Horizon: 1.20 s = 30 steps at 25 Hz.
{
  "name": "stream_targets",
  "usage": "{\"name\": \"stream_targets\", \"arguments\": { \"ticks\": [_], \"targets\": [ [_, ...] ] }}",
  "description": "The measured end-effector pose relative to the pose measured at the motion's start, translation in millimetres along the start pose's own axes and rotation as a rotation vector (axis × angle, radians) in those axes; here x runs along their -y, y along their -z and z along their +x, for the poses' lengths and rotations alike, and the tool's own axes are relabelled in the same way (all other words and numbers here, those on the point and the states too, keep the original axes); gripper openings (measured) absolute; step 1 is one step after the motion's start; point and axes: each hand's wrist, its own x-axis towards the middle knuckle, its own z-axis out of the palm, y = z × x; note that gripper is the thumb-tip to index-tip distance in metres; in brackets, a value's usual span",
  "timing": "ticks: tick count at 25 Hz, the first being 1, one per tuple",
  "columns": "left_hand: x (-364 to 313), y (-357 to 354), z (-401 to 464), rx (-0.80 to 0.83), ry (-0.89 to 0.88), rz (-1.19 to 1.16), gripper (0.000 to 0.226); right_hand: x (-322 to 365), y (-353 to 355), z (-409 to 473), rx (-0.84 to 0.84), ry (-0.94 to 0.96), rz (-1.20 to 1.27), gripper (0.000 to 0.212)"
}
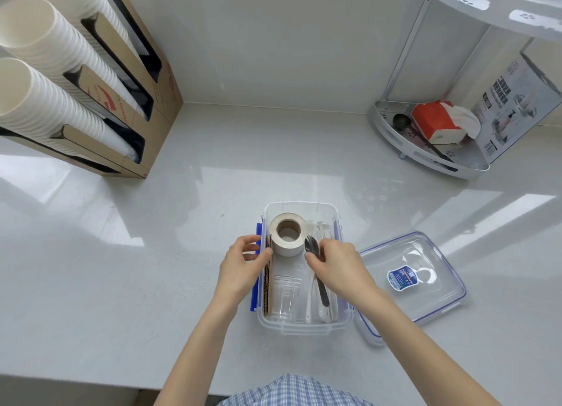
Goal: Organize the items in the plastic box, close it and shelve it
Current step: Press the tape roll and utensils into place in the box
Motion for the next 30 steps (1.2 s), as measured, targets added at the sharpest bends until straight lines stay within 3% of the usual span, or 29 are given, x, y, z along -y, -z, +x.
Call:
{"name": "stream_targets", "arguments": {
  "ticks": [3, 8, 14, 20, 25, 30],
  "targets": [
    [1, -4, 1, 0.019, 0.013, 0.039, 0.037, 1, -6, 1, 0.0, 0.003, -0.115, 0.02],
    [-1, -4, 1, 0.044, 0.027, 0.065, 0.037, 4, -17, 0, 0.024, -0.016, -0.284, 0.026],
    [-1, -3, 3, 0.036, 0.029, 0.072, 0.036, 4, -22, 4, 0.043, -0.046, -0.315, 0.056],
    [-2, -3, 4, 0.027, 0.014, 0.135, 0.039, 5, -10, -9, 0.007, 0.001, -0.282, 0.038],
    [-17, -9, 0, -0.133, -0.18, 0.166, 0.037, -11, 12, -13, -0.173, 0.083, -0.05, 0.034],
    [-38, -45, -9, -0.035, -0.389, 0.215, 0.027, -54, 36, -22, -0.324, -0.011, 0.084, 0.033]
  ]
}}
